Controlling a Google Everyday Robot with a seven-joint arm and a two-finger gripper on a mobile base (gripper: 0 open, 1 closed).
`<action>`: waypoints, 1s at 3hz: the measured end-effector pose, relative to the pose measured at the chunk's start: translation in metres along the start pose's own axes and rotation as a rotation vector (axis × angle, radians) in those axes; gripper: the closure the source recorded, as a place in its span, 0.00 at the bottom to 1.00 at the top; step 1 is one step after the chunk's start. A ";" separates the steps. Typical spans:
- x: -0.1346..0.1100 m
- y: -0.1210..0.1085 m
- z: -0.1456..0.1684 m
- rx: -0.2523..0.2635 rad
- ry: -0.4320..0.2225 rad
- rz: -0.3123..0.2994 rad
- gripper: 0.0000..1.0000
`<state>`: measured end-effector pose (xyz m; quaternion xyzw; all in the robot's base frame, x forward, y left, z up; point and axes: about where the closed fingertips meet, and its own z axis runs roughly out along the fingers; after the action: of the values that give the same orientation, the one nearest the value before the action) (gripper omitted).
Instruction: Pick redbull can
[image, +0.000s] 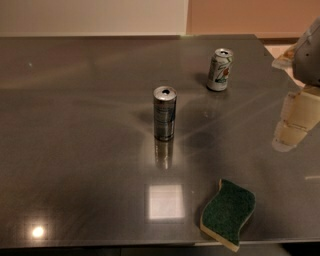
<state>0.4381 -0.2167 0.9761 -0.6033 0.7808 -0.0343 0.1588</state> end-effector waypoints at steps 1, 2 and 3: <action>0.000 0.000 0.000 0.000 0.000 0.000 0.00; -0.007 0.000 0.000 0.000 -0.016 -0.007 0.00; -0.027 -0.001 0.003 -0.019 -0.070 -0.038 0.00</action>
Offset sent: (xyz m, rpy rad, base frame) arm 0.0045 0.0157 -0.0007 0.0342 0.0100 0.0309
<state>0.4457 -0.1904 0.9792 -0.6205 0.7633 -0.0087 0.1797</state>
